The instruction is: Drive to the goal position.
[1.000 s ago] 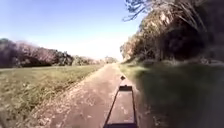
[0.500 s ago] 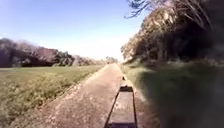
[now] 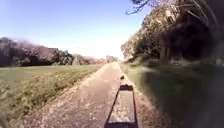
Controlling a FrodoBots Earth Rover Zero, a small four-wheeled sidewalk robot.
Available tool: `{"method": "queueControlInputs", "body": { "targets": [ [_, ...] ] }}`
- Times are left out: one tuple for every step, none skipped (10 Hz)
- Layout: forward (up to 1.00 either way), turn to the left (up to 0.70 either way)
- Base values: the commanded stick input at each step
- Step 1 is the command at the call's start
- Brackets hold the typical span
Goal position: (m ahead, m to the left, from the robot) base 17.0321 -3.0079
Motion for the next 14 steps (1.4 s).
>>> {"method": "queueControlInputs", "body": {
  "targets": [
    [0.85, 0.0],
    [0.85, 0.0],
    [0.85, 0.0],
    [0.85, 0.0],
    [0.85, 0.0],
    [0.85, 0.0],
    [0.85, 0.0],
    [0.85, 0.0],
    [0.85, 0.0],
    [0.85, 0.0],
    [0.85, 0.0],
    [0.85, 0.0],
    [0.85, 0.0],
    [0.85, 0.12]
  ]
}}
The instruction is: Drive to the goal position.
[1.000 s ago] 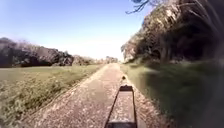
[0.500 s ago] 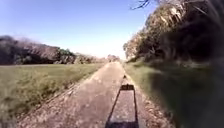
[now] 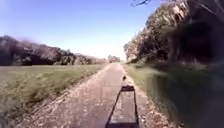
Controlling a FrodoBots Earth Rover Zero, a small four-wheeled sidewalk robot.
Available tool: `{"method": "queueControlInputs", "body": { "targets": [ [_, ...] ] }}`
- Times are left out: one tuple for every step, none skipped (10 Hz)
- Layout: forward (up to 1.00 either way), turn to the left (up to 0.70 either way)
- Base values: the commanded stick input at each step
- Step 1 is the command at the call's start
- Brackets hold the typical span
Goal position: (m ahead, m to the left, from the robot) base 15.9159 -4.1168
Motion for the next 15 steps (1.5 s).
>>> {"method": "queueControlInputs", "body": {
  "targets": [
    [0.85, 0.31],
    [0.85, 0.33],
    [0.85, 0.14],
    [0.85, 0.02],
    [0.85, 0.0],
    [0.85, 0.0],
    [0.85, 0.0],
    [0.85, 0.0],
    [0.85, 0.0],
    [0.85, 0.0],
    [0.85, 0.0],
    [0.85, 0.0],
    [0.85, 0.0],
    [0.85, 0.0],
    [0.85, 0.0]
  ]
}}
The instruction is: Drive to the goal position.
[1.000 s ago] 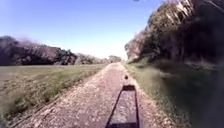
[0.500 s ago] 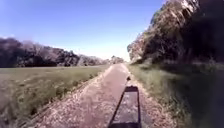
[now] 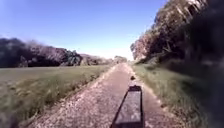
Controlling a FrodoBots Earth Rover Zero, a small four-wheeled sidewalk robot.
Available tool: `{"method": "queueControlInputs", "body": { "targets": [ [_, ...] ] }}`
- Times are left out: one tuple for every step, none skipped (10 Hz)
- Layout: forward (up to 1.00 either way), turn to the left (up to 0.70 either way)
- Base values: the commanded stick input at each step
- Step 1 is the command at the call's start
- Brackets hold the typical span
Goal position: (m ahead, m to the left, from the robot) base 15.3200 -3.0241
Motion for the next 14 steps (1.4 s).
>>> {"method": "queueControlInputs", "body": {
  "targets": [
    [0.85, -0.01],
    [0.85, -0.09],
    [0.85, -0.29],
    [0.85, -0.16],
    [0.85, 0.0],
    [0.85, 0.0],
    [0.85, 0.0],
    [0.85, 0.0],
    [0.85, 0.0],
    [0.85, 0.0],
    [0.85, 0.0],
    [0.85, 0.0],
    [0.85, 0.0],
    [0.85, 0.0]
  ]
}}
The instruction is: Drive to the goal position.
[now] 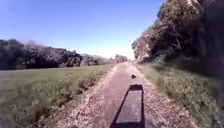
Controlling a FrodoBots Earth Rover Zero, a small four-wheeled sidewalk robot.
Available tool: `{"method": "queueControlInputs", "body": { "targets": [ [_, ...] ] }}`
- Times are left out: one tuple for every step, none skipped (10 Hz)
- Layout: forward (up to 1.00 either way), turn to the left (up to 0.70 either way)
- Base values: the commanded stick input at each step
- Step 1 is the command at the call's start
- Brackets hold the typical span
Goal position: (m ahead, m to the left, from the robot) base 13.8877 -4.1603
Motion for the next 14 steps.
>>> {"method": "queueControlInputs", "body": {
  "targets": [
    [0.85, 0.0],
    [0.85, 0.0],
    [0.85, 0.0],
    [0.85, 0.0],
    [0.85, 0.0],
    [0.85, 0.0],
    [0.85, 0.0],
    [0.85, 0.0],
    [0.85, 0.0],
    [0.85, 0.0],
    [0.85, -0.02],
    [0.85, -0.14],
    [0.85, -0.34],
    [0.85, -0.34]
  ]
}}
